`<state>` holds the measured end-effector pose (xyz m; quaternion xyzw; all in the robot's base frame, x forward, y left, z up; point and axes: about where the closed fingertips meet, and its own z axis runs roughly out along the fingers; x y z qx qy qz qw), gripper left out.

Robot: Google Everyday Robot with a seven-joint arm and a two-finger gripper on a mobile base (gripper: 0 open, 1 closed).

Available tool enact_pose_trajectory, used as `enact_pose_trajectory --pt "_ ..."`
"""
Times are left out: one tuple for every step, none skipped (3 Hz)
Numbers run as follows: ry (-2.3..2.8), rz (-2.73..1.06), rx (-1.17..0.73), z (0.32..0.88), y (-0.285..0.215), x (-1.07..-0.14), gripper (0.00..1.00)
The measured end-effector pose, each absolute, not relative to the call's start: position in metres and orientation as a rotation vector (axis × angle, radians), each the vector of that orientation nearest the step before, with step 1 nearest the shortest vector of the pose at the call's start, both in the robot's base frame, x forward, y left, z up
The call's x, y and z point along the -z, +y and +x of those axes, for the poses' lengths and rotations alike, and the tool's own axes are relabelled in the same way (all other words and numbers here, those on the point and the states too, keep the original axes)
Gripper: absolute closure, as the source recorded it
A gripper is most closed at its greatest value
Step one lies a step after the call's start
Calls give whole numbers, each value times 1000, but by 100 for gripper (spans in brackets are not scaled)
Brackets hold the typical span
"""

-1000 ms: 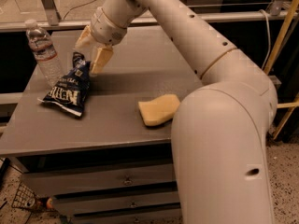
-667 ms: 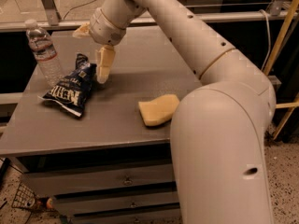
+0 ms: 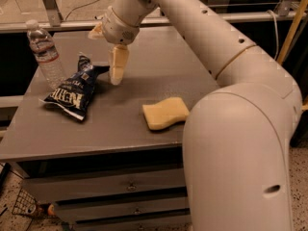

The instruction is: Move blue chip bag near water bottle

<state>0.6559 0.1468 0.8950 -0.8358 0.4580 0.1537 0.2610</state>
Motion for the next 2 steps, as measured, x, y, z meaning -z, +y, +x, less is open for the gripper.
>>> enact_pose_trajectory --pt "1452 -2266 -309 656 89 -897 0" --pt "1633 -2205 -238 656 22 -901 0"
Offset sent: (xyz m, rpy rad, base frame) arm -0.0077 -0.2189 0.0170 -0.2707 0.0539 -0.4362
